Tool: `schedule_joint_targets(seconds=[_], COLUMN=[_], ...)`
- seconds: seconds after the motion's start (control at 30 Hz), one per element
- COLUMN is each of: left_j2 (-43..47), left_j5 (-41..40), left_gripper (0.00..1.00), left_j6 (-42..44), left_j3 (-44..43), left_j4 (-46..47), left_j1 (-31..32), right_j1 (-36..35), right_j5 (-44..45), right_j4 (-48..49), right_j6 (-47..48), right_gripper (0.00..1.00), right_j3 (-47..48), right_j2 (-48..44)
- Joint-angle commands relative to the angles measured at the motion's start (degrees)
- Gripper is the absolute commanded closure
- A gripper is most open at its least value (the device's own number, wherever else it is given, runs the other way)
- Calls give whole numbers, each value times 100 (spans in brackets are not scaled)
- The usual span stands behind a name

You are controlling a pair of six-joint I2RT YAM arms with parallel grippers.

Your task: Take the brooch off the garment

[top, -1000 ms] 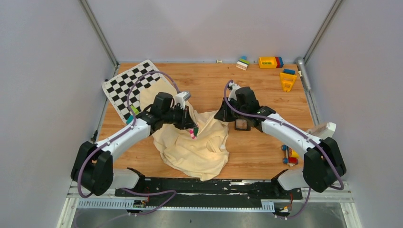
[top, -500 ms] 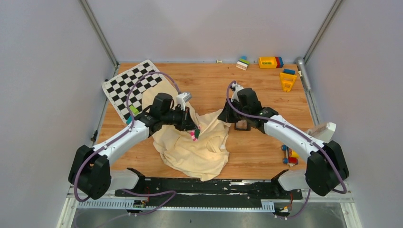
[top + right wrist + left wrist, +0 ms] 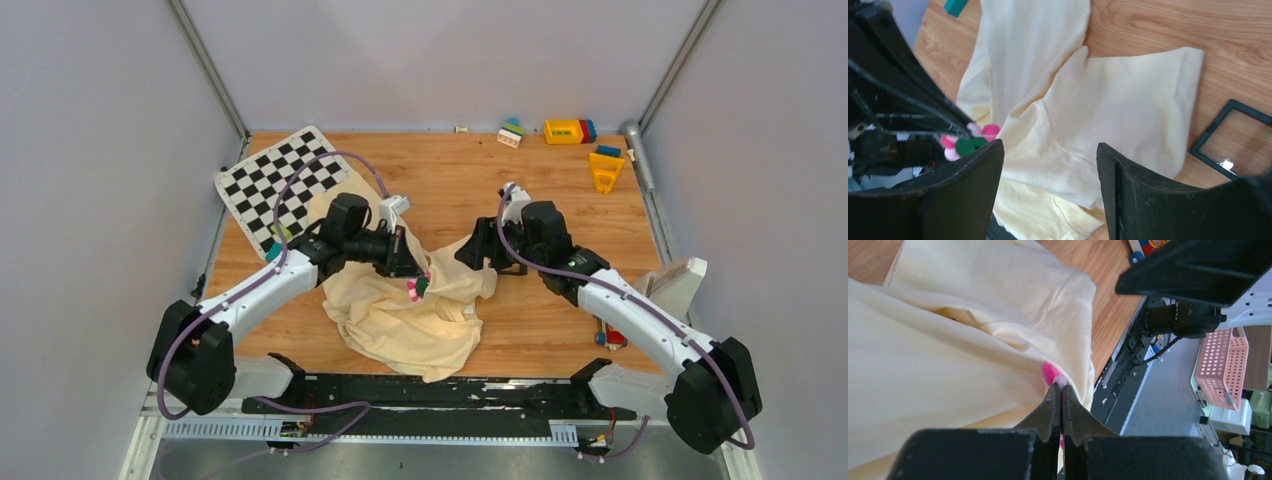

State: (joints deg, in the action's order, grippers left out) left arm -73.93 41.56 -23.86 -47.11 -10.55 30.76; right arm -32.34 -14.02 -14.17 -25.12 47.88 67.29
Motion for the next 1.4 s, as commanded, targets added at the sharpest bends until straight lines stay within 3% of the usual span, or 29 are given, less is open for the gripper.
schedule_joint_targets(seconds=[0.0,0.2,0.37,0.47,0.57,0.7,0.77,0.9,1.37], left_j2=[-48,-132,179,294,381,517,612,902,1178], left_j5=[-291,-1871,-3198,-2644,-2316,-2235,-2208,-1997,-1754], left_gripper=[100,100,100,100,100,100,100,100,100], left_j6=[453,1796,3103,3954,4912,5331,5403,5418,5645], left_j3=[-681,-1654,-1960,-2090,-2336,-2395,-2314,-1976,-1606], left_j4=[-848,-1968,-2079,-2334,-2691,-3005,-3012,-2697,-2545], left_j1=[260,955,1524,1585,1639,1652,1659,1661,1660], right_j1=[18,-33,-84,-104,-151,-249,-314,-498,-951], right_j5=[-1058,-2341,-3127,-3173,-3186,-3100,-3101,-3043,-3524], right_j4=[1279,3255,3312,2941,2830,3020,3216,3606,3856], right_j6=[227,638,1435,1852,2180,2735,3008,3507,4279], right_gripper=[31,24,24,20,29,34,35,45,45], right_j3=[-503,-1417,-1338,-1015,-790,-838,-939,-1056,-858], right_j2=[-462,-669,-655,-523,-390,-317,-312,-147,542])
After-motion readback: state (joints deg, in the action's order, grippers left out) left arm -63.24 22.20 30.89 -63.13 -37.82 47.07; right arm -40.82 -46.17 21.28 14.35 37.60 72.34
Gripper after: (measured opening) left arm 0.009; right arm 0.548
